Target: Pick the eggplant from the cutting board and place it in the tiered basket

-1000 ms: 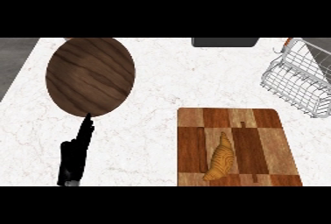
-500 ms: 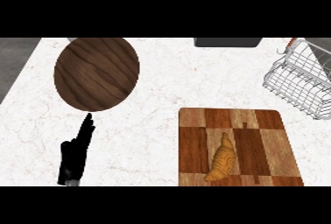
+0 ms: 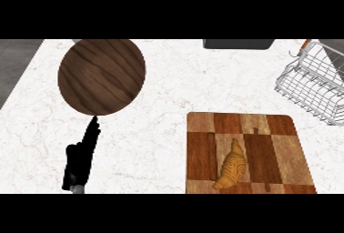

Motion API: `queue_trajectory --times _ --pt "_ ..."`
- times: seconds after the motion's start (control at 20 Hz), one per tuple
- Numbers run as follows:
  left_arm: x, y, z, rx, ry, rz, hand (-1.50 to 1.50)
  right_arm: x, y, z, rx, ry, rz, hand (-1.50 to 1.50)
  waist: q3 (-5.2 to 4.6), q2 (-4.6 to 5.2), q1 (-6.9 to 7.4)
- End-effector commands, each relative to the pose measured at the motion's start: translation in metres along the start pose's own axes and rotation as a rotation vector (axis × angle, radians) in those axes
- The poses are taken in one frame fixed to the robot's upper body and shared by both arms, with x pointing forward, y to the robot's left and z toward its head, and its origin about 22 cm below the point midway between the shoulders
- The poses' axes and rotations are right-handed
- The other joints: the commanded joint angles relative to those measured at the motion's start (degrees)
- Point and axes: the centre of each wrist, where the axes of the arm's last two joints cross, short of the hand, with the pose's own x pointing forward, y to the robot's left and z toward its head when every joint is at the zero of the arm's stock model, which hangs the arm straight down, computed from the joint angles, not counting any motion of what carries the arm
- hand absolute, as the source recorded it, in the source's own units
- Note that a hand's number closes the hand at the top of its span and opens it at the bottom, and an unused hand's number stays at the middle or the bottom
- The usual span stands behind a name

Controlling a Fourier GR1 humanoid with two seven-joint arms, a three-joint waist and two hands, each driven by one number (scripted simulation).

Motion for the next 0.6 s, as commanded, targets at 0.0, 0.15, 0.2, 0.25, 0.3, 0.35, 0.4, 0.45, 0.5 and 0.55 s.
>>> queue_trajectory --times 0.0,0.15,0.2,0.25,0.3,0.35,0.4,0.45,0.5,0.55 --pt "0.005 0.004 0.011 0.003 0.002 -0.023 0.00 0.014 0.031 -0.011 0.010 0.004 0.018 1.50 -0.01 -0.14 -0.30" --pt "0.008 0.014 -0.001 0.020 0.010 0.008 0.00 0.004 0.052 -0.022 0.036 0.045 0.066 1.50 -0.01 -0.01 -0.20" --pt "-0.006 -0.002 0.000 0.000 0.016 0.004 0.00 0.028 0.071 -0.023 0.033 0.038 0.033 1.50 -0.03 0.05 -0.08" --pt "0.003 -0.002 -0.001 0.010 0.016 0.006 0.00 0.023 0.058 -0.023 0.036 0.049 0.020 1.50 -0.02 -0.13 -0.61" --pt "-0.014 -0.015 0.016 0.005 0.012 -0.005 0.00 -0.004 0.081 -0.026 0.041 0.068 0.027 1.50 0.01 0.00 -0.22" --pt "0.014 0.004 0.011 -0.009 0.006 0.001 0.00 -0.011 0.080 -0.031 0.025 0.063 0.017 1.50 0.04 -0.02 -0.09" --pt "0.021 0.010 0.006 -0.014 -0.011 0.003 0.00 -0.007 0.088 -0.036 0.034 0.052 0.050 1.50 0.04 0.12 0.34" --pt "0.000 -0.011 0.002 -0.006 -0.007 0.002 0.00 0.010 0.103 -0.035 0.040 0.064 -0.055 1.50 0.01 0.15 0.06" --pt "0.003 0.011 0.012 -0.004 -0.001 -0.005 0.00 -0.015 0.095 -0.037 0.045 0.079 -0.107 1.50 0.05 0.09 0.16" --pt "0.005 -0.004 -0.013 0.010 0.000 -0.003 0.00 -0.016 0.102 -0.034 0.063 0.099 -0.150 1.50 0.01 0.13 -0.66"
